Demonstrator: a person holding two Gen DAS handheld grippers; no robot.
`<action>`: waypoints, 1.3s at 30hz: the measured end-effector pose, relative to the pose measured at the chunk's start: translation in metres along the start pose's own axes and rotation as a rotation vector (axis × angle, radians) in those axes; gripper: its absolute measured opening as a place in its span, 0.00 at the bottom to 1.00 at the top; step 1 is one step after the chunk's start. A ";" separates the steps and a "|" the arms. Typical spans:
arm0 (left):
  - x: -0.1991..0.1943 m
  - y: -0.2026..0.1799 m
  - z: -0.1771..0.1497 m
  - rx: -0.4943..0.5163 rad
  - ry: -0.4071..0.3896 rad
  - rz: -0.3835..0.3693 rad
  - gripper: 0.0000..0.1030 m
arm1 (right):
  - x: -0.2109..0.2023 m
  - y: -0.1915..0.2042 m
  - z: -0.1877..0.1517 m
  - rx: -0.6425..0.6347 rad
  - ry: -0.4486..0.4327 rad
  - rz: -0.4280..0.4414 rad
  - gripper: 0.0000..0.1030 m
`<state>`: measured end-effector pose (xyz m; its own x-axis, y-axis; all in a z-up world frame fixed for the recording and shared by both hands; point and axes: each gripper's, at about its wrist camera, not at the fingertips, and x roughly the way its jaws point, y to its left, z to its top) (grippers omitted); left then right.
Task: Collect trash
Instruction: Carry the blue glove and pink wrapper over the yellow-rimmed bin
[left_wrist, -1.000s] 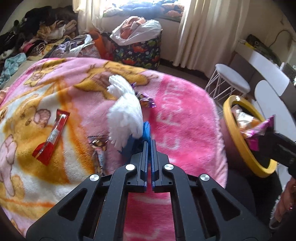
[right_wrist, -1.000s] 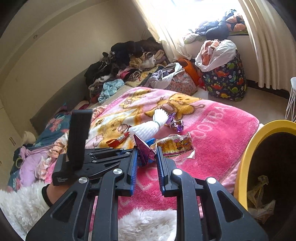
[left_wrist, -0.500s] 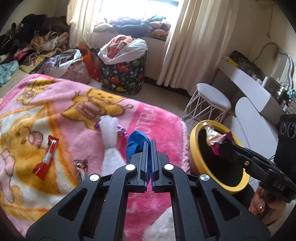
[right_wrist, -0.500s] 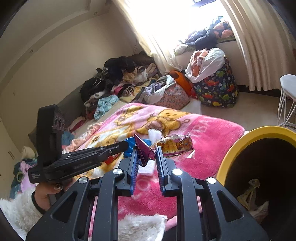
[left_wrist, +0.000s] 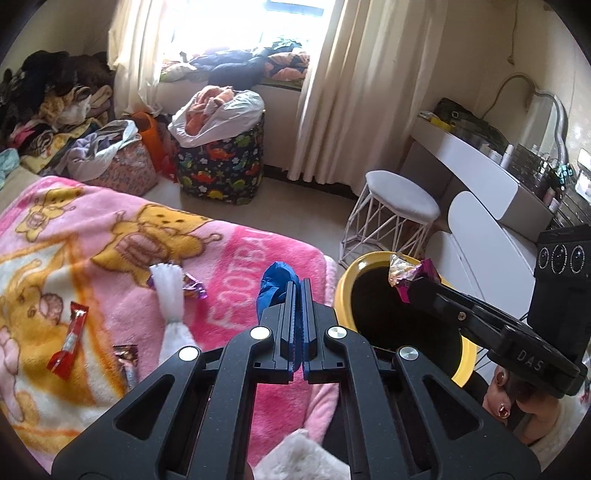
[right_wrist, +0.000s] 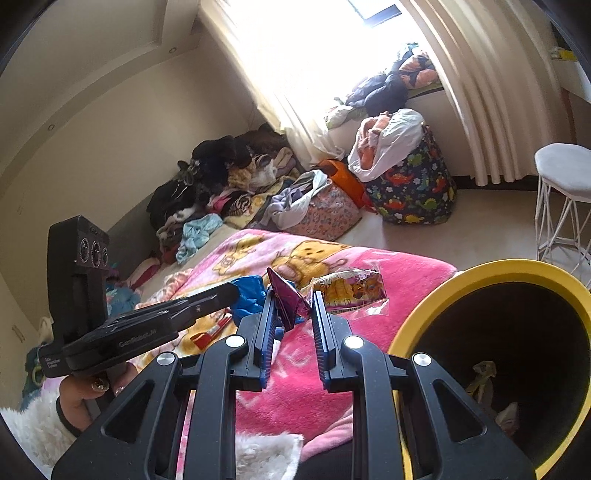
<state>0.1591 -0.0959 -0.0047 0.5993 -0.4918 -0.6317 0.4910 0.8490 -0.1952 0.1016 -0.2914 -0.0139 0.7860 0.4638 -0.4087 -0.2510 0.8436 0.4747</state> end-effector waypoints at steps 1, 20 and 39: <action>0.002 -0.004 0.001 0.006 0.002 -0.004 0.00 | -0.002 -0.001 -0.001 0.004 -0.003 -0.004 0.18; 0.027 -0.056 0.003 0.083 0.039 -0.058 0.00 | -0.031 -0.056 0.003 0.129 -0.023 -0.110 0.18; 0.047 -0.091 -0.007 0.140 0.070 -0.097 0.00 | -0.049 -0.090 0.001 0.184 -0.045 -0.191 0.18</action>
<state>0.1385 -0.1951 -0.0218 0.5014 -0.5513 -0.6668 0.6306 0.7606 -0.1547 0.0866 -0.3905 -0.0360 0.8345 0.2849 -0.4716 0.0079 0.8496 0.5273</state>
